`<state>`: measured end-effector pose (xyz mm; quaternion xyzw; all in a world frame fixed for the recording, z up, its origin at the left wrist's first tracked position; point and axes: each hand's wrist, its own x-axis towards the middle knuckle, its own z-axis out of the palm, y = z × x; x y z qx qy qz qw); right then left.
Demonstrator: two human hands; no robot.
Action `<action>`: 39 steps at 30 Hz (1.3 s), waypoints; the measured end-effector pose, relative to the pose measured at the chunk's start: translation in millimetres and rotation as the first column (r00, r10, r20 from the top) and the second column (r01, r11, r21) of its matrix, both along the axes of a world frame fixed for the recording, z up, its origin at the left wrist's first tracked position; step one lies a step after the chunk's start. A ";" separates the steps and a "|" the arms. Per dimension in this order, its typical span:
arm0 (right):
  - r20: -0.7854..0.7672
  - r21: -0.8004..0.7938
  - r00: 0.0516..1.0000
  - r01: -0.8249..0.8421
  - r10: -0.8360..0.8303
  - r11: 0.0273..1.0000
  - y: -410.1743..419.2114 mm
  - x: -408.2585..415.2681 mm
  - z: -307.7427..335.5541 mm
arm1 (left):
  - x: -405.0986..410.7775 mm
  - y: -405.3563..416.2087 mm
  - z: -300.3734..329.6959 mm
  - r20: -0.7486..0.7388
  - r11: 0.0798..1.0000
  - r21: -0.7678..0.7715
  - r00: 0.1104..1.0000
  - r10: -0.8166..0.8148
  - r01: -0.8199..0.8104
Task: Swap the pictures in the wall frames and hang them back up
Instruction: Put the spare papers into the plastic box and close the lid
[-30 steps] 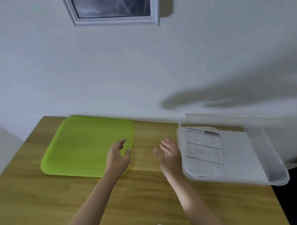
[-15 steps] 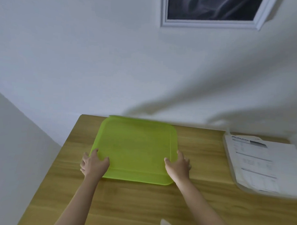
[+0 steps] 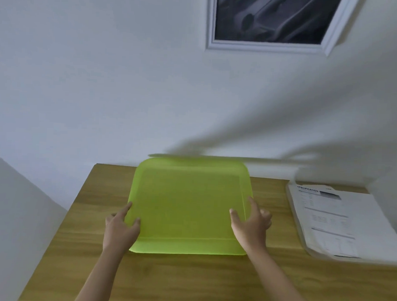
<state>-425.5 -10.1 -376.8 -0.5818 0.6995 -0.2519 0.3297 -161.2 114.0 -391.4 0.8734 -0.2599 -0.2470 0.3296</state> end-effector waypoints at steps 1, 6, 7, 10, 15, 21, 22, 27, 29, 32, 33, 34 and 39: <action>0.000 -0.031 1.000 0.022 -0.022 0.999 -3.8 -11.3 6.8 | -8.1 -3.2 2.9 0.007 0.999 -0.019 0.999 -0.033 0.033; -0.012 -0.167 0.988 0.148 -0.152 0.975 -23.6 -84.3 36.5 | -67.8 -29.7 22.5 0.019 0.981 -0.083 0.985 -0.174 0.175; -0.012 -0.174 0.985 0.169 -0.174 0.970 -28.2 -102.3 40.0 | -82.7 -35.7 26.0 0.025 0.974 -0.100 0.979 -0.202 0.204; -0.018 -0.179 0.973 0.221 -0.228 0.959 -42.3 -160.5 47.8 | -131.3 -55.0 34.7 0.037 0.953 -0.138 0.963 -0.268 0.270; -0.037 -0.205 0.958 0.270 -0.283 0.941 -68.3 -264.5 55.4 | -226.1 -88.1 44.9 0.038 0.925 -0.151 0.937 -0.348 0.350; -0.076 -0.201 0.946 0.294 -0.314 0.934 -104.2 -370.2 43.0 | -325.4 -125.9 39.2 0.065 0.886 -0.132 0.896 -0.440 0.444; -0.072 -0.186 0.948 0.293 -0.311 0.938 -109.7 -383.2 40.0 | -338.3 -132.1 37.7 0.069 0.886 -0.126 0.895 -0.442 0.447; -0.070 -0.116 0.963 0.251 -0.260 0.961 -135.5 -424.2 28.9 | -385.5 -152.8 33.3 0.086 0.906 -0.088 0.909 -0.408 0.415; -0.089 -0.095 0.969 0.222 -0.231 0.970 -144.7 -433.5 26.9 | -397.4 -158.1 31.8 0.084 0.919 -0.048 0.918 -0.388 0.392; -0.106 -0.076 0.976 0.184 -0.191 0.980 -155.9 -440.7 24.2 | -409.9 -165.0 29.3 0.086 0.931 0.009 0.928 -0.364 0.364; -0.109 -0.066 0.978 0.171 -0.177 0.983 -159.0 -441.9 22.0 | -413.1 -167.0 28.7 0.090 0.935 0.024 0.930 -0.355 0.355; -0.111 -0.053 0.981 0.155 -0.160 0.986 -161.4 -442.8 19.0 | -415.4 -168.9 28.2 0.097 0.939 0.040 0.934 -0.344 0.342; -0.134 -0.053 0.987 0.083 -0.090 0.995 -166.9 -445.1 6.8 | -418.7 -173.7 27.5 0.116 0.947 0.076 0.941 -0.318 0.311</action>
